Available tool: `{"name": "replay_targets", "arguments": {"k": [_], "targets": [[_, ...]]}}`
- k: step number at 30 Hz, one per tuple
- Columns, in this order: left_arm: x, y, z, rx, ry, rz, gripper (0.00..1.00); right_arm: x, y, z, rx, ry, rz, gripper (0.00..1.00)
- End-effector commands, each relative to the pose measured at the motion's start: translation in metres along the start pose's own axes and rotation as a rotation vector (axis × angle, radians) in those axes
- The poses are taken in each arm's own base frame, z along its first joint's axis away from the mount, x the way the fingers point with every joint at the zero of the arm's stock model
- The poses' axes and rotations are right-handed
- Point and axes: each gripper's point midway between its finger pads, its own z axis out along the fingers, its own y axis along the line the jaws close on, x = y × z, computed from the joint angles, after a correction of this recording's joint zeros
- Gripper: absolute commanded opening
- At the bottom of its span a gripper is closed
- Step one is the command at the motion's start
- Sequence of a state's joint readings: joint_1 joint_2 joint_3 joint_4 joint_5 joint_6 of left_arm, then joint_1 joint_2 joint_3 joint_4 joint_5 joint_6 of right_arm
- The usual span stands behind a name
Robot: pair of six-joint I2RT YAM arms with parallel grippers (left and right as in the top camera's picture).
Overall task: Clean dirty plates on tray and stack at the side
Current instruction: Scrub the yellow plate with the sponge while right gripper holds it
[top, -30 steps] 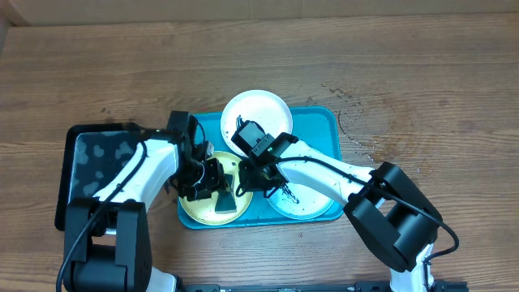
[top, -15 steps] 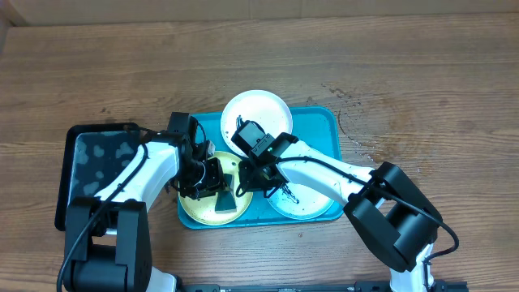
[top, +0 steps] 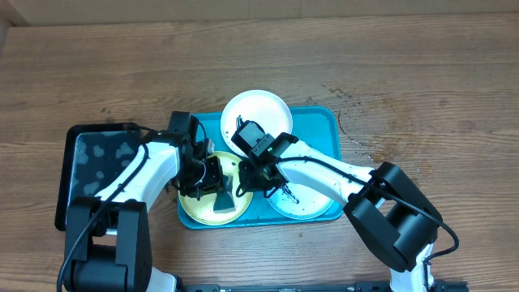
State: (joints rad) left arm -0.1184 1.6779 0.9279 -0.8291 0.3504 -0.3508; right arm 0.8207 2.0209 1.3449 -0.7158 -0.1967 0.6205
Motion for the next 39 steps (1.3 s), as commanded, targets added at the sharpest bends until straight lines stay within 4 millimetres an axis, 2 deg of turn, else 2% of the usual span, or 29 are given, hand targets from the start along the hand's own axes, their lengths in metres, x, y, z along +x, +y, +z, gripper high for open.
{"name": "replay_targets", "arguments": {"k": [1, 5, 10, 15, 17, 19, 24, 26, 29, 35, 39], "targets": [[-0.008, 0.032, -0.001, -0.187, -0.071, -0.099, 0.04, -0.001, 0.003, 0.001, -0.011, -0.001, -0.018, 0.04], [-0.016, 0.052, -0.007, -0.304, -0.125, -0.124, 0.04, -0.001, 0.003, 0.001, -0.011, -0.001, -0.019, 0.04], [-0.026, 0.065, -0.013, -0.382, -0.190, -0.156, 0.04, -0.001, 0.003, 0.001, -0.011, -0.001, -0.022, 0.04], [-0.047, 0.084, -0.032, -0.523, -0.307, -0.144, 0.04, -0.001, 0.003, 0.001, -0.010, 0.000, -0.022, 0.04], [-0.054, 0.084, -0.039, -0.542, -0.331, -0.123, 0.04, -0.001, 0.003, 0.001, -0.010, 0.000, -0.022, 0.04], [-0.062, 0.077, -0.045, -0.527, -0.346, -0.091, 0.04, -0.001, 0.003, 0.001, -0.009, 0.001, -0.022, 0.04], [-0.073, 0.016, -0.045, -0.252, -0.286, 0.108, 0.04, -0.001, 0.003, 0.001, -0.010, -0.001, -0.022, 0.04], [-0.069, -0.018, -0.046, -0.084, -0.246, 0.215, 0.04, -0.001, 0.003, 0.001, -0.010, -0.001, -0.022, 0.04], [-0.057, -0.050, -0.047, 0.094, -0.197, 0.317, 0.04, -0.001, 0.003, 0.001, -0.010, -0.001, -0.022, 0.04], [-0.037, -0.030, -0.033, 0.031, -0.119, 0.281, 0.04, -0.001, 0.003, 0.001, -0.011, -0.001, -0.022, 0.04], [-0.026, -0.003, -0.010, -0.049, -0.090, 0.246, 0.04, -0.001, 0.003, 0.001, -0.011, -0.001, -0.022, 0.04]]}}
